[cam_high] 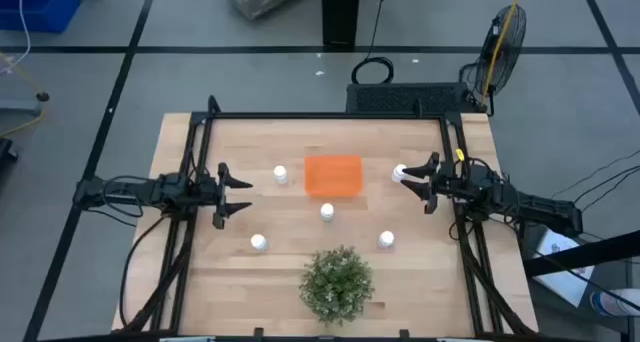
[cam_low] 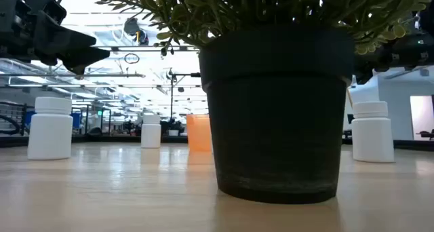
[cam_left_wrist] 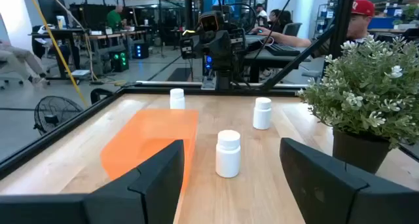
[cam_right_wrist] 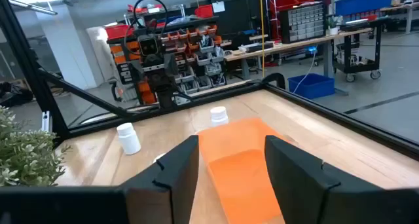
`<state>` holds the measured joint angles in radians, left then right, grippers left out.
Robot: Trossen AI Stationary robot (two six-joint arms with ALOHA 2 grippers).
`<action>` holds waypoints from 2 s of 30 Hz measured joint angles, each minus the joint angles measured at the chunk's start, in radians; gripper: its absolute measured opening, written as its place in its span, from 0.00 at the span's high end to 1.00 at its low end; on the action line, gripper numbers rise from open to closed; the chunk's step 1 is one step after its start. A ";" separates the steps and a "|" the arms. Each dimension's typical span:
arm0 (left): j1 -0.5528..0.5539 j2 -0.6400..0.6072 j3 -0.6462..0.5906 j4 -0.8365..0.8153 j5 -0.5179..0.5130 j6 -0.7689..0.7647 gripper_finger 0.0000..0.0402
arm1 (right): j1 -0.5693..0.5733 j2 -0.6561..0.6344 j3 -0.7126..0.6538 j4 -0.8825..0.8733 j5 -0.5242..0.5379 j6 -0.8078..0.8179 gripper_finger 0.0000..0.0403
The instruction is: Pick and place pill bottles into a basket
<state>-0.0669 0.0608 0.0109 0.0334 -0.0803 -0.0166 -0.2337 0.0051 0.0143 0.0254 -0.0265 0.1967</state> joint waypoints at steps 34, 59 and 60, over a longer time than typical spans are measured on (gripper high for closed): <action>0.000 0.000 0.000 -0.006 0.000 0.005 0.36 | -0.021 0.844 0.901 -0.878 0.314 0.000 0.47; 0.000 0.000 0.000 -0.007 0.000 0.000 0.36 | -0.179 1.318 1.055 -1.071 0.129 -0.063 0.28; 0.000 0.000 0.000 -0.007 0.000 0.000 0.36 | -0.179 1.326 1.054 -1.061 0.129 -0.071 0.28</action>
<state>-0.0666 0.0605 0.0113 0.0261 -0.0803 -0.0166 -0.4129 1.3309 1.0685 -1.0357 0.1026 0.1259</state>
